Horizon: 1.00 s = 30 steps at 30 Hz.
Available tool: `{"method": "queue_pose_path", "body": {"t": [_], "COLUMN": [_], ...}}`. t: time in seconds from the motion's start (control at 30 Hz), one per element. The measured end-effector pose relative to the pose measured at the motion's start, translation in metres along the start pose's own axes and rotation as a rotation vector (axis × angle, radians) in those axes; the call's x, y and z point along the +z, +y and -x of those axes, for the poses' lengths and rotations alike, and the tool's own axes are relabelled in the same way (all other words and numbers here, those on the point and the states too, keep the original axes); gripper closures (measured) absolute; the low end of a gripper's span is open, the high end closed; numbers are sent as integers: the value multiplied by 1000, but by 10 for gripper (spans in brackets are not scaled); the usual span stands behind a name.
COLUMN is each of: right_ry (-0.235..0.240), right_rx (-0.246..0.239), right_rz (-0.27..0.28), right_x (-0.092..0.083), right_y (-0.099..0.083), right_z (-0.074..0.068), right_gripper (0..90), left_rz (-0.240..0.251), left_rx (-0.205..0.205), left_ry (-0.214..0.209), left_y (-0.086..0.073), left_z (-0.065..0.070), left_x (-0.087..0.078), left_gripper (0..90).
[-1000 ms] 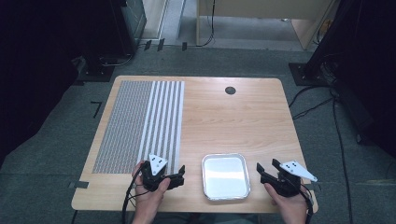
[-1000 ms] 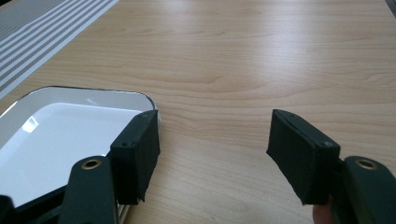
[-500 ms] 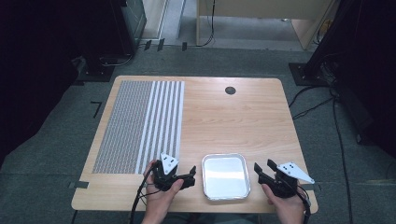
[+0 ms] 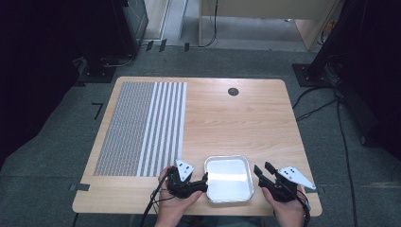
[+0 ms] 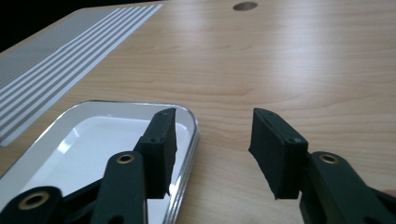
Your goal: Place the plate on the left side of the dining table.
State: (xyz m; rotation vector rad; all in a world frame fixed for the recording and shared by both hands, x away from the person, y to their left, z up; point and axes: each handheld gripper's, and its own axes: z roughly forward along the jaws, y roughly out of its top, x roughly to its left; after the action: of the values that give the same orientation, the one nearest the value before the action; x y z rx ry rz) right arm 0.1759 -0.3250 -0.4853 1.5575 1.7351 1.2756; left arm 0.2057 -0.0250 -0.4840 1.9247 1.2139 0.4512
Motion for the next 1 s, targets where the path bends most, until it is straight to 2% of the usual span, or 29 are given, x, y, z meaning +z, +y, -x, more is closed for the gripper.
{"method": "queue_pose_path", "body": {"t": [0.03,0.13,0.17,0.2,0.23,0.3,0.4,0.5,0.53,0.77,1.0], "right_ry": [3,1,25,25,35,44,62,51,47,59,31], "right_rx": [0,12,35,35,35,31,51,55,77,133,156], "right_rz": [-5,-16,-23,-23,-28,-45,-68,-81,-104,-151,-185], "right_x": [0,1,1,1,1,2,3,5,7,14,18], "right_y": [0,-1,-1,-1,-1,-1,-2,-3,-5,-8,-12], "right_z": [0,-1,-2,-2,-3,-5,-8,-9,-9,-9,-12], "right_gripper": [535,558,597,597,644,684,731,768,786,820,852], "left_rz": [-4,1,6,6,-1,-6,-14,-24,-38,-62,-67], "left_rx": [2,-1,3,3,7,6,4,-7,-3,2,40], "left_ry": [-1,-5,-31,-31,-49,-53,-54,-77,-91,-142,-121], "left_y": [-1,-2,-3,-3,-3,-4,-5,-6,-7,-8,-9], "left_z": [2,5,7,7,9,11,11,10,9,10,14], "left_x": [1,0,0,0,0,0,1,3,5,8,10], "left_gripper": [162,278,328,353,387,430,516,638,660,707,745]}}
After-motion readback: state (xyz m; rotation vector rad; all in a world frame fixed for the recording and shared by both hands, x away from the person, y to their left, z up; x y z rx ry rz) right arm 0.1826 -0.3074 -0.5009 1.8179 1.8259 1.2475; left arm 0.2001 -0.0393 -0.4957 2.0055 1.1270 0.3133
